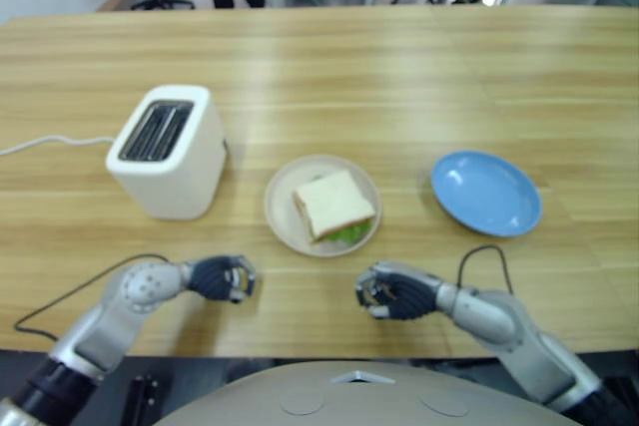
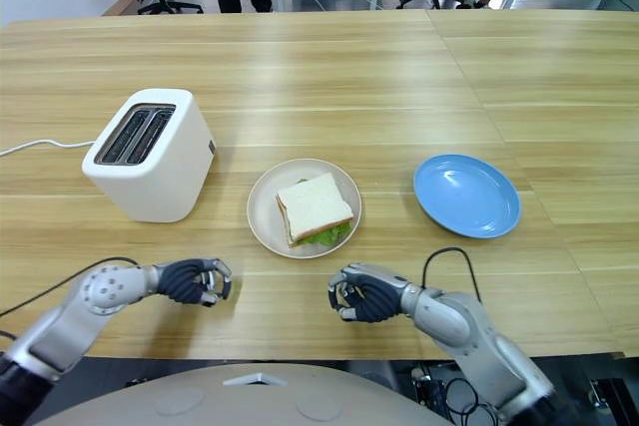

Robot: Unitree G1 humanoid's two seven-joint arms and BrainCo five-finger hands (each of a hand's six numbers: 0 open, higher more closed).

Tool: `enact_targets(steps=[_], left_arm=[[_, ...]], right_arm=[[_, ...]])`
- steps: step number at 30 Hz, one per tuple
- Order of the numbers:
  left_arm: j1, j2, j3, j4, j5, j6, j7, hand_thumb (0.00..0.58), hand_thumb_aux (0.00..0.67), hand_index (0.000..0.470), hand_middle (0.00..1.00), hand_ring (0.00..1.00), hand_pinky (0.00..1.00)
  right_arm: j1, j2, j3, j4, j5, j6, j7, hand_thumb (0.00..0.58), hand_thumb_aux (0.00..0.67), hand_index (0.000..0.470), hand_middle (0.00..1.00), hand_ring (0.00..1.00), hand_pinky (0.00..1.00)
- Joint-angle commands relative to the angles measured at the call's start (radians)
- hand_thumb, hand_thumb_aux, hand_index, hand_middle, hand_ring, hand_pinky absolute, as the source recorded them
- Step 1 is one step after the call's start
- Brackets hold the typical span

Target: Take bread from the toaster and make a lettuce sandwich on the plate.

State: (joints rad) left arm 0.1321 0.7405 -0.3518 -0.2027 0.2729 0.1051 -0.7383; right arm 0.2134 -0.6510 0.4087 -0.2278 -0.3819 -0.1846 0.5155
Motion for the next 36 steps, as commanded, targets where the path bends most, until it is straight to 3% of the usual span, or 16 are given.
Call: enact_targets(steps=[1, 8, 14, 15, 17, 18, 20, 21, 22, 23, 29, 33, 36], left_arm=[[-0.056, -0.052, -0.091, 0.101, 0.081, 0.011, -0.003, 0.58, 0.67, 0.46, 1.0, 1.0, 1.0], [-0.284, -0.234, -0.151, 0.438, 0.179, -0.056, 0.136, 0.58, 0.67, 0.46, 1.0, 1.0, 1.0], [-0.491, -0.375, -0.121, 0.74, 0.161, -0.169, 0.237, 0.58, 0.67, 0.46, 1.0, 1.0, 1.0], [-0.525, -0.391, -0.112, 0.787, 0.172, -0.167, 0.28, 0.574, 0.604, 0.415, 1.0, 1.0, 1.0], [-0.573, -0.417, -0.094, 0.865, 0.167, -0.175, 0.332, 0.57, 0.583, 0.4, 1.0, 1.0, 1.0], [-0.592, -0.424, -0.087, 0.896, 0.171, -0.174, 0.366, 0.485, 0.399, 0.274, 1.0, 1.0, 1.0], [-0.618, -0.433, -0.073, 0.941, 0.177, -0.17, 0.425, 0.485, 0.399, 0.274, 1.0, 1.0, 1.0], [-0.621, -0.432, -0.067, 0.945, 0.175, -0.172, 0.441, 0.0, 0.0, 0.0, 0.0, 0.0, 0.0], [-0.619, -0.427, -0.058, 0.938, 0.17, -0.173, 0.452, 0.0, 0.0, 0.0, 0.0, 0.0, 0.0], [-0.609, -0.417, -0.044, 0.914, 0.165, -0.17, 0.463, 0.0, 0.0, 0.0, 0.0, 0.0, 0.0], [-0.4, -0.301, 0.07, 0.446, 0.106, -0.114, 0.41, 0.0, 0.0, 0.0, 0.0, 0.0, 0.0], [-0.273, -0.312, 0.209, 0.082, -0.133, -0.006, 0.304, 0.0, 0.0, 0.0, 0.0, 0.0, 0.0], [-0.301, -0.377, 0.288, 0.042, -0.236, 0.025, 0.337, 0.0, 0.0, 0.0, 0.0, 0.0, 0.0]], right_arm=[[-0.073, 0.043, 0.052, 0.139, -0.08, -0.001, -0.011, 0.58, 0.67, 0.46, 1.0, 1.0, 1.0], [-0.324, 0.154, 0.099, 0.5, -0.215, -0.052, -0.157, 0.58, 0.67, 0.46, 1.0, 1.0, 1.0], [-0.579, 0.209, 0.156, 0.862, -0.396, -0.081, -0.458, 0.58, 0.67, 0.46, 1.0, 1.0, 1.0], [-0.607, 0.215, 0.167, 0.902, -0.419, -0.084, -0.506, 0.58, 0.67, 0.46, 1.0, 1.0, 1.0], [-0.646, 0.226, 0.183, 0.966, -0.441, -0.098, -0.578, 0.58, 0.67, 0.46, 1.0, 1.0, 1.0], [-0.658, 0.229, 0.19, 0.984, -0.452, -0.106, -0.611, 0.58, 0.67, 0.46, 1.0, 1.0, 1.0], [-0.667, 0.225, 0.197, 0.991, -0.475, -0.114, -0.666, 0.58, 0.67, 0.46, 1.0, 1.0, 1.0], [-0.66, 0.216, 0.197, 0.971, -0.481, -0.119, -0.686, 0.489, 0.405, 0.278, 0.0, 0.0, 0.0], [-0.647, 0.204, 0.191, 0.939, -0.479, -0.126, -0.701, 0.212, 0.137, 0.094, 0.0, 0.0, 0.0], [-0.626, 0.186, 0.178, 0.891, -0.47, -0.135, -0.709, 0.0, 0.0, 0.0, 0.0, 0.0, 0.0], [-0.439, 0.105, -0.022, 0.515, -0.237, -0.189, -0.657, 0.0, 0.0, 0.0, 0.0, 0.0, 0.0], [-0.341, 0.205, -0.225, 0.31, 0.112, -0.15, -0.607, 0.0, 0.0, 0.0, 0.0, 0.0, 0.0], [-0.326, 0.316, -0.321, 0.277, 0.336, -0.075, -0.547, 0.0, 0.0, 0.0, 0.0, 0.0, 0.0]])
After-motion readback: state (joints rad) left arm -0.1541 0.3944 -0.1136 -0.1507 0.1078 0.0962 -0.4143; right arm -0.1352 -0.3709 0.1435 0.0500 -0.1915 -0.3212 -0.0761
